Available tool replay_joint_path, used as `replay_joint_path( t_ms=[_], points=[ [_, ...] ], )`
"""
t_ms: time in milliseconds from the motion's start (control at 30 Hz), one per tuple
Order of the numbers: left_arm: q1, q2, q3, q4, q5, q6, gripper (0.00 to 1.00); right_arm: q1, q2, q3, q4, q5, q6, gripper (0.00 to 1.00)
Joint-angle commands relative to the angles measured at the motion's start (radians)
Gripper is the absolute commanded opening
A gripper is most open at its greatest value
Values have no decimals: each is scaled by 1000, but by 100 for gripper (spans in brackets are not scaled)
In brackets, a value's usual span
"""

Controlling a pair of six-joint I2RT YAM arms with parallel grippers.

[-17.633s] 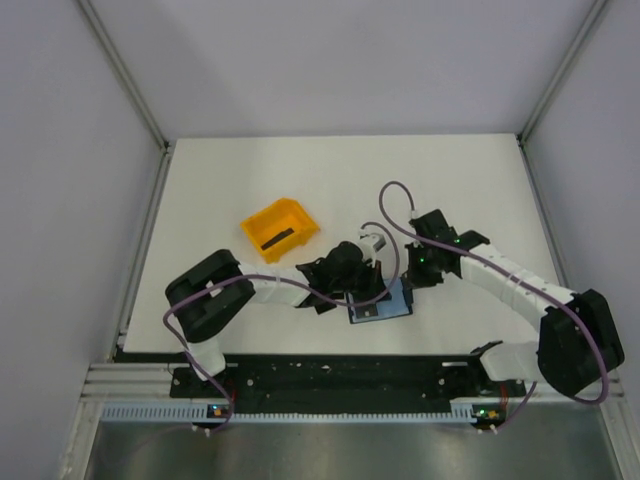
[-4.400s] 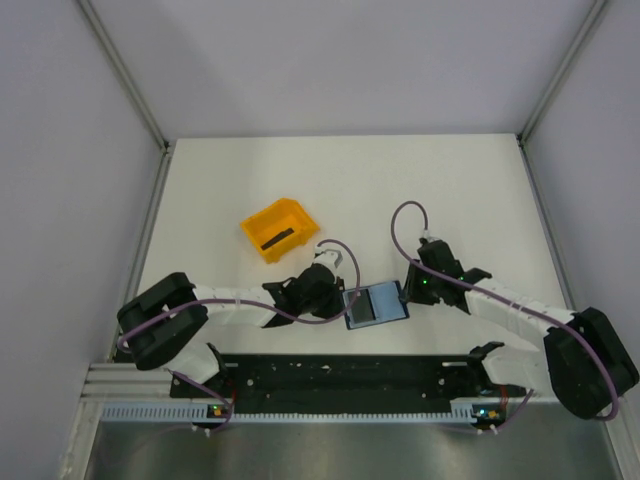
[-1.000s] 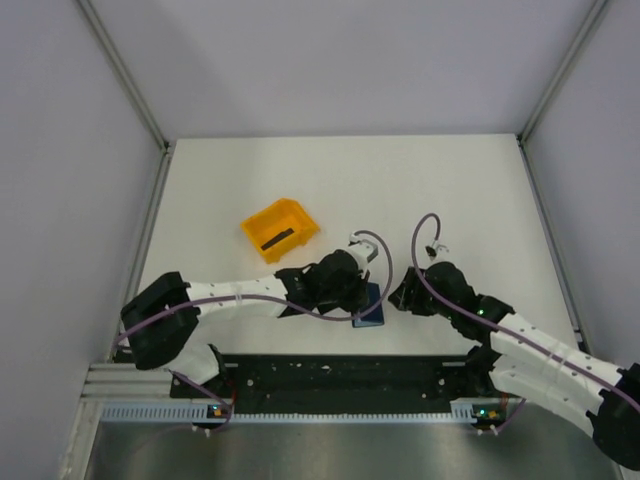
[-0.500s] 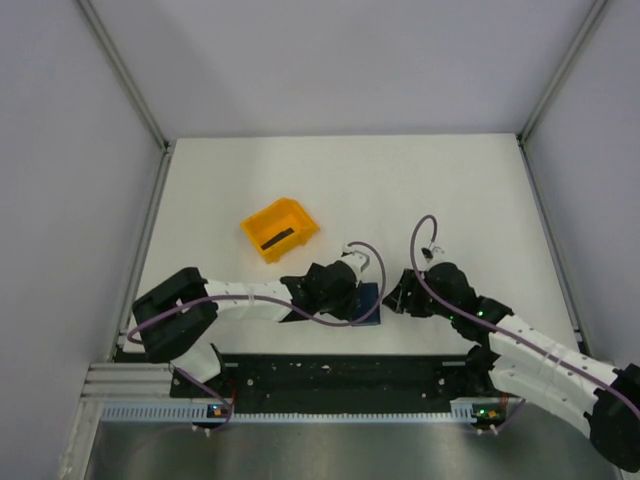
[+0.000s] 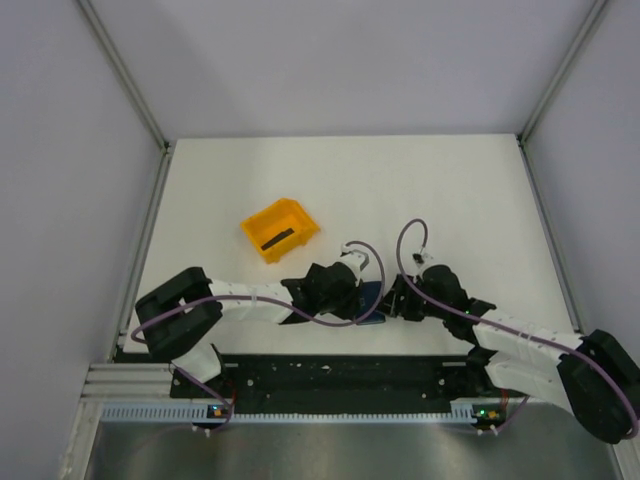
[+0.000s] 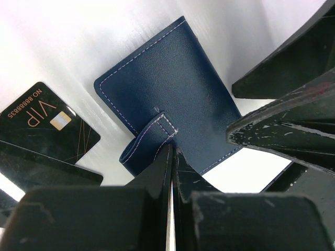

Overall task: Put the credit cards into the card holder
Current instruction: Close the card holder at the center of the board.

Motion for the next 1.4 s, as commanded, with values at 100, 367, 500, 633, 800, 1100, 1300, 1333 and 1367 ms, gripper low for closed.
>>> replay_joint_path(
  t_ms=[100,367,500,633,800,1100,1300,1333,1367],
  points=[
    [-3,52,-59,-22,-4,-20,0,-33,114,-35,242,-89,43,56],
    [-5,54,-90,9,-13,-43,0,-36,203,-49,448,-201,51,22],
    [-3,11,-131,21,-35,-74,0,-36,31,-2,219,-131,-1,0],
    [0,-85,-159,-11,-89,-86,0,-36,-238,112,-179,41,-90,0],
    [8,-162,-144,-83,-127,-76,0,-34,-276,314,-582,173,-190,0],
    [9,-420,-150,-227,-220,-93,0,113,-38,489,-885,469,-117,0],
    [11,-627,-182,-312,-283,-108,0,277,183,686,-1133,702,21,0],
    [11,-651,-188,-324,-294,-111,0,312,223,731,-1167,742,47,0],
    [12,-678,-190,-335,-303,-116,0,341,269,773,-1204,767,75,0]
  ],
)
